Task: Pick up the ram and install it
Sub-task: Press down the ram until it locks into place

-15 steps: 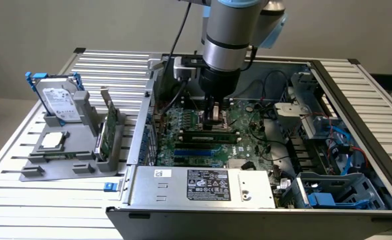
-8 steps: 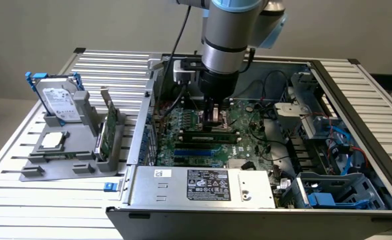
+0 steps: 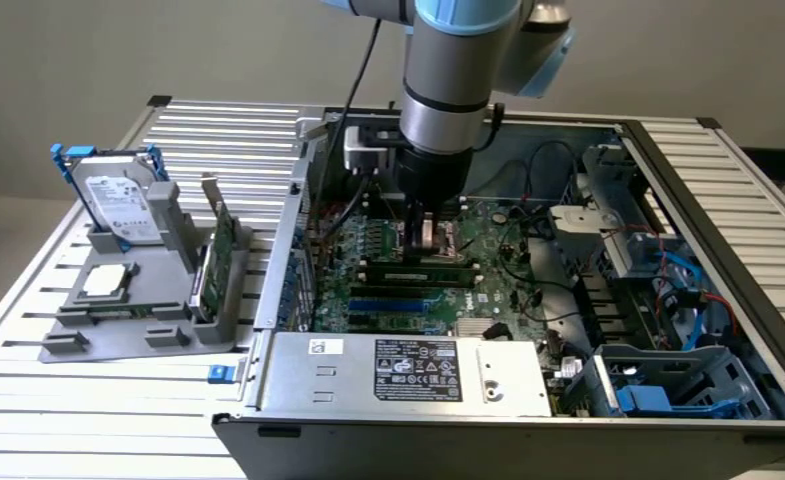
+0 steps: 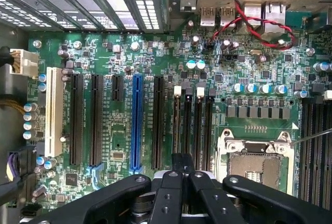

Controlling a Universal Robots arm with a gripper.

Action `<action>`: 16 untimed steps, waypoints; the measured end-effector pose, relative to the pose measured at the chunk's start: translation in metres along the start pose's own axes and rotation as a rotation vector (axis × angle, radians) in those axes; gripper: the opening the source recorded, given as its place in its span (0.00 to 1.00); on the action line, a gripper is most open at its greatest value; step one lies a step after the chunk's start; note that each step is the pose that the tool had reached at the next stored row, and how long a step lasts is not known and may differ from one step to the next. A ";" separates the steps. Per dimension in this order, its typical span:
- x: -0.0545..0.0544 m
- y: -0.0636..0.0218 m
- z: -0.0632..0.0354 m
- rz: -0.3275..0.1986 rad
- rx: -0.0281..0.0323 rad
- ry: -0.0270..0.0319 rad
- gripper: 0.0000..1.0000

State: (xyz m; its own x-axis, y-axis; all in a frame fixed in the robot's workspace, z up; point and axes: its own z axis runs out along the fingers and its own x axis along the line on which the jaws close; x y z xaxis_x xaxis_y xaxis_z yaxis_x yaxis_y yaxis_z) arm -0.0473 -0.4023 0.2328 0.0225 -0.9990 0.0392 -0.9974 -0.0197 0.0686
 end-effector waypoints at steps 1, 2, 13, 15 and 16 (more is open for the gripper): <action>0.000 0.0000 0.0010 0.000 0.0000 0.0000 0.11; 0.000 0.0000 0.0020 0.000 0.0000 0.0000 0.11; 0.000 -0.0005 0.0095 0.000 -0.0005 0.0010 0.11; 0.000 -0.0006 0.0098 0.000 -0.0003 0.0004 0.11; 0.000 -0.0006 0.0095 0.000 -0.0001 -0.0001 0.11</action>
State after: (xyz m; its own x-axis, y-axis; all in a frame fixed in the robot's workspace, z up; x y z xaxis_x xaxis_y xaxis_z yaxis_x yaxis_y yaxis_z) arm -0.0474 -0.4023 0.2232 0.0224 -0.9990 0.0390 -0.9974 -0.0197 0.0687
